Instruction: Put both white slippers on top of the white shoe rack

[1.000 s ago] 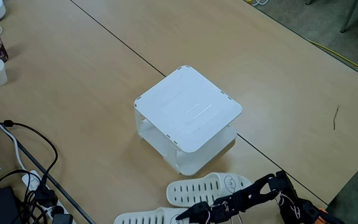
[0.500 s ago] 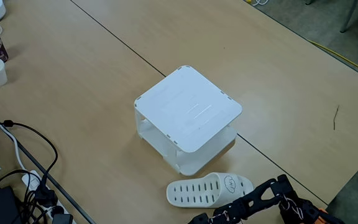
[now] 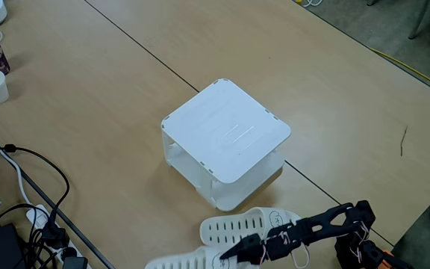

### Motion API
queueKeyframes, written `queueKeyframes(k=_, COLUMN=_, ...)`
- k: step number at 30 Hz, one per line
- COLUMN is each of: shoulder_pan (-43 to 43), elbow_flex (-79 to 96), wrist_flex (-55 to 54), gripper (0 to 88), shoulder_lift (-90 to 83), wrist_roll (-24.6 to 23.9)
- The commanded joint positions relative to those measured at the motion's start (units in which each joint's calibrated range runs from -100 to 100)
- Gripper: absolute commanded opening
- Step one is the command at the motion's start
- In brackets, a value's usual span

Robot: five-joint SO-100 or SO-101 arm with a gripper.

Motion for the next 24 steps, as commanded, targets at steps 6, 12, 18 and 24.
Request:
queueKeyframes(k=6, shoulder_pan=4.14, elbow_flex=-1.58, wrist_flex=7.35, gripper=0.8, shoulder_lift=-17.70, wrist_roll=0.42)
queueKeyframes(k=12, shoulder_pan=7.76, elbow_flex=-2.21, wrist_flex=10.20, gripper=0.8, shoulder_lift=-23.50, wrist_roll=0.42)
queueKeyframes(k=18, shoulder_pan=12.86, elbow_flex=-2.30, wrist_flex=10.63, gripper=0.8, shoulder_lift=-27.80, wrist_roll=0.42)
queueKeyframes(k=24, shoulder_pan=18.86, elbow_flex=-6.00, wrist_flex=11.58, gripper=0.8, shoulder_lift=-28.72, wrist_roll=0.42)
